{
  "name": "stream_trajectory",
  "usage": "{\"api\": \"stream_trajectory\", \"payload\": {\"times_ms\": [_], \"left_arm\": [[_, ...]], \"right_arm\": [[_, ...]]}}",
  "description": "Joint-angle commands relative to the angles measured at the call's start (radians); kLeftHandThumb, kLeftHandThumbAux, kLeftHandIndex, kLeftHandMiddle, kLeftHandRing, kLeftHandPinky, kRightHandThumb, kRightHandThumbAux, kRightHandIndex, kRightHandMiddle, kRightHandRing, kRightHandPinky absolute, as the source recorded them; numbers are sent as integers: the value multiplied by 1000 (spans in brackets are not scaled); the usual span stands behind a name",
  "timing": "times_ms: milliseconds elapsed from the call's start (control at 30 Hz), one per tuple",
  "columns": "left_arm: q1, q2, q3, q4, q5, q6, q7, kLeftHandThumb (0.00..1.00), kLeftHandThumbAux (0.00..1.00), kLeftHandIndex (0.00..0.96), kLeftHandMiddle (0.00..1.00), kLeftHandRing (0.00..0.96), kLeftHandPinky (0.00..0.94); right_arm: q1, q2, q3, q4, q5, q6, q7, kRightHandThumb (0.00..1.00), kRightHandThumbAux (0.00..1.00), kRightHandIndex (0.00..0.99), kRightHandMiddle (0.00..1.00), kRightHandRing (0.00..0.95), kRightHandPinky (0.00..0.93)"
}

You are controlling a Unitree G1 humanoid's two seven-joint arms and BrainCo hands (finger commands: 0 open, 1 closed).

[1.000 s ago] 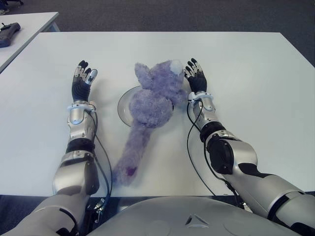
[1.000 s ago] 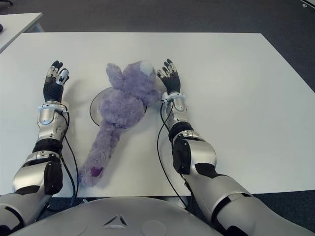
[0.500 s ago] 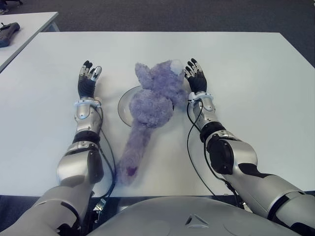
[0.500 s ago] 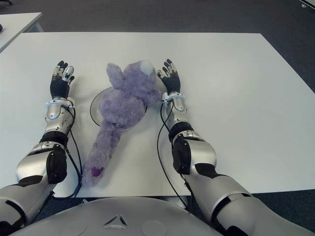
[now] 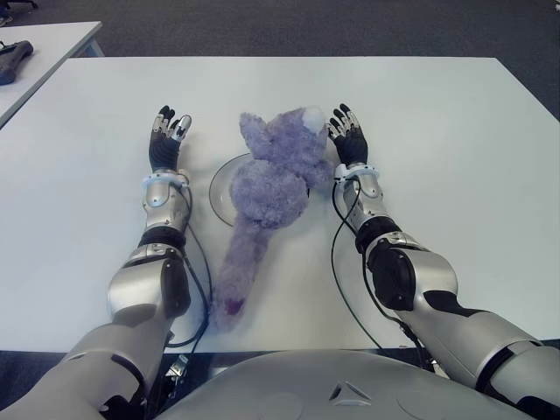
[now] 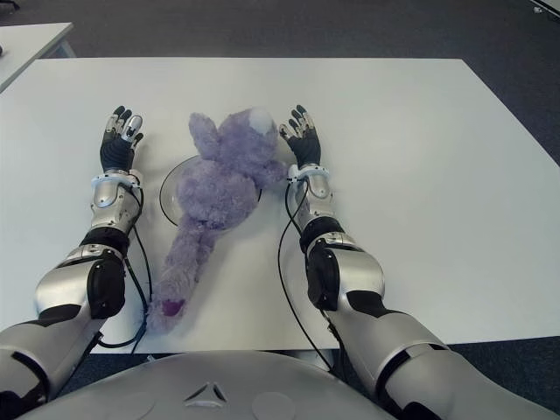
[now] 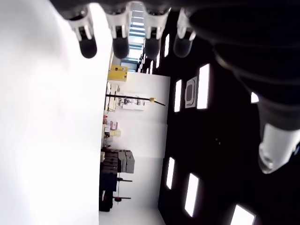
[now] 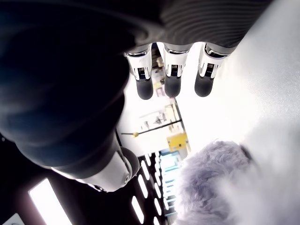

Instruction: Put the doll into the plate.

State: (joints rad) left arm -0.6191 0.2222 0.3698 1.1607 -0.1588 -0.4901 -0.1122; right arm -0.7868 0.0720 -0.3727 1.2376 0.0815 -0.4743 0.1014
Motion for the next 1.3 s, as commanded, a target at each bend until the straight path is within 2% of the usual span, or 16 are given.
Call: {"api": "stream_trajectory", "payload": {"times_ms": [33,333,567,667,800,967,1300], "left_arm": [[153,-101,-15,135,9,78,3,0,573,0,59,30,14],[238,-152,-61,129,46,4,-29,0,553,0,64,37,17],[270,-165,-88,147,76,-8,-26,0,538,0,64,41,32],[286,-170,-93,156,83,-13,-28,0,520,10,68,49,50],[292,-169,-86,154,77,-26,-26,0,518,23,76,59,66],[284,-176,-42,150,41,-47,5,0,527,41,93,76,78],[282,-199,-26,146,43,-63,82,2,544,42,80,62,51]], "right_arm": [[214,63,-22,119,17,78,-9,467,853,33,7,5,67],[220,65,-19,118,15,71,-4,475,861,35,28,36,118],[224,65,-17,118,13,68,-1,478,864,35,41,56,130],[227,63,-15,117,12,67,1,426,862,32,45,62,131],[230,63,-12,117,9,64,0,376,851,33,45,62,131],[231,66,-10,116,8,62,-9,351,855,43,42,57,116],[235,69,-9,115,9,57,-4,386,869,38,35,47,113]]}}
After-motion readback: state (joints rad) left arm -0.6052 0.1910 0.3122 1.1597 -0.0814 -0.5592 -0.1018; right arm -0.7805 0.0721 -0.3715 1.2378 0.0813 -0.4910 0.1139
